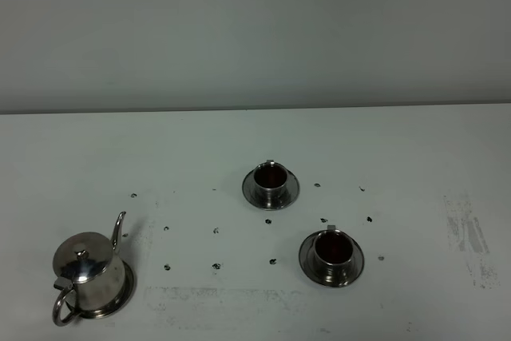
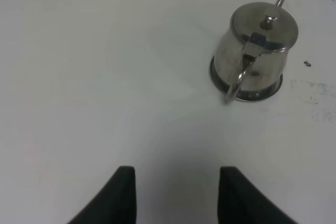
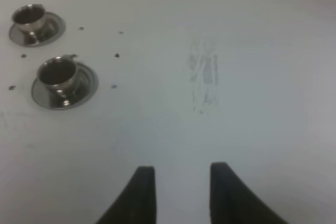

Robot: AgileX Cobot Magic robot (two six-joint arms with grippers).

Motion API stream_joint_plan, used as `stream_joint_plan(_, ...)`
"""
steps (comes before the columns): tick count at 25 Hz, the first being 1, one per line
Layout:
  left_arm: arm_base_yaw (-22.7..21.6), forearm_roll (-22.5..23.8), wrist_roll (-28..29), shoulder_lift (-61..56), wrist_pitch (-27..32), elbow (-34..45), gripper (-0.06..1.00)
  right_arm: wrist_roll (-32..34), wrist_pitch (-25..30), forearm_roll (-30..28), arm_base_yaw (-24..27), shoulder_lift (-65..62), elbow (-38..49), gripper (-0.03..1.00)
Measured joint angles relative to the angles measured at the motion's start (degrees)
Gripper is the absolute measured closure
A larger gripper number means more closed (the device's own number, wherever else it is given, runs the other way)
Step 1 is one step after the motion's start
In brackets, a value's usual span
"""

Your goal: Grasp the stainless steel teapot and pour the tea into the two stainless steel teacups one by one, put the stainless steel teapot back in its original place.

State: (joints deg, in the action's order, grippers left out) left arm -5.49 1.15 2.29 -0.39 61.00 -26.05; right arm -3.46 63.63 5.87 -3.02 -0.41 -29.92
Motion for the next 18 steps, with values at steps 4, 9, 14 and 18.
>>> stream_joint_plan(4, 0.0, 0.0, 0.0, 0.0, 0.0, 0.0, 0.56, 0.0, 0.0, 0.0, -0.5, 0.0, 0.0, 0.73)
stream_joint_plan(9, 0.0, 0.0, 0.0, 0.1, 0.0, 0.0, 0.56, 0.0, 0.0, 0.0, -0.7, 0.0, 0.0, 0.73)
stream_joint_plan(14, 0.0, 0.0, 0.1, 0.1, 0.0, 0.0, 0.56, 0.1, 0.0, 0.0, -0.7, 0.0, 0.0, 0.73)
stream_joint_plan(18, 0.0, 0.0, 0.0, 0.1, 0.0, 0.0, 0.56, 0.1, 0.0, 0.0, -0.7, 0.0, 0.0, 0.73)
